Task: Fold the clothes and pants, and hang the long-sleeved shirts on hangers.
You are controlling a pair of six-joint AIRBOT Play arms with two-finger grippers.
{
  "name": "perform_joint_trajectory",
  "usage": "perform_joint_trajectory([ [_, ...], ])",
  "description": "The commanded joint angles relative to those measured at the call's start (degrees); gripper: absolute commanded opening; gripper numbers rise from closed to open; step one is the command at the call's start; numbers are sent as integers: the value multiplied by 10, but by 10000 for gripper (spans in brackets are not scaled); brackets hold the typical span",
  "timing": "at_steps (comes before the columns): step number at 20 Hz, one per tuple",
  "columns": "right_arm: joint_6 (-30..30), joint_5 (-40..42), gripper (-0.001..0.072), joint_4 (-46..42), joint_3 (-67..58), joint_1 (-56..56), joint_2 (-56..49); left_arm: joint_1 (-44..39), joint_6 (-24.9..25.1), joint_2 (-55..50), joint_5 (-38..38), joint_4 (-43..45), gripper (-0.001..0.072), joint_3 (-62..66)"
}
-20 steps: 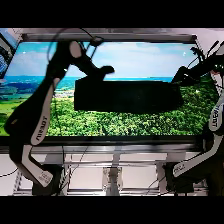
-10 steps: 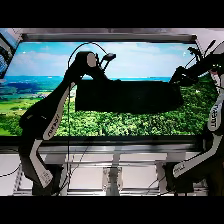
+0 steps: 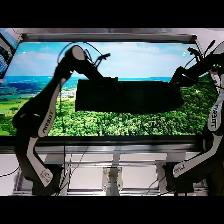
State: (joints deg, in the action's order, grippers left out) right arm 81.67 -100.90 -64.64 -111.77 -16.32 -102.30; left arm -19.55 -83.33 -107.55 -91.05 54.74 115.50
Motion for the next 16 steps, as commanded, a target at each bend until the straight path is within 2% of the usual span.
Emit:
perform_joint_trajectory([
  [1,7,-2,517,9,0,2,2,57,-33,15,-14,129,509,0],
  [7,7,37,517,5,0,66,2,148,-33,15,45,145,516,-71],
  [9,6,54,517,-7,0,94,2,171,-46,15,83,144,585,-110],
  [10,-1,59,510,-8,0,106,2,177,-54,14,105,144,585,-129],
  [11,-10,58,469,-8,0,119,2,181,-54,14,126,142,587,-148],
  [13,-20,56,467,-10,0,139,2,181,-54,14,164,143,618,-181],
  [16,-21,55,468,-12,0,157,2,183,-55,3,201,143,618,-208],
])
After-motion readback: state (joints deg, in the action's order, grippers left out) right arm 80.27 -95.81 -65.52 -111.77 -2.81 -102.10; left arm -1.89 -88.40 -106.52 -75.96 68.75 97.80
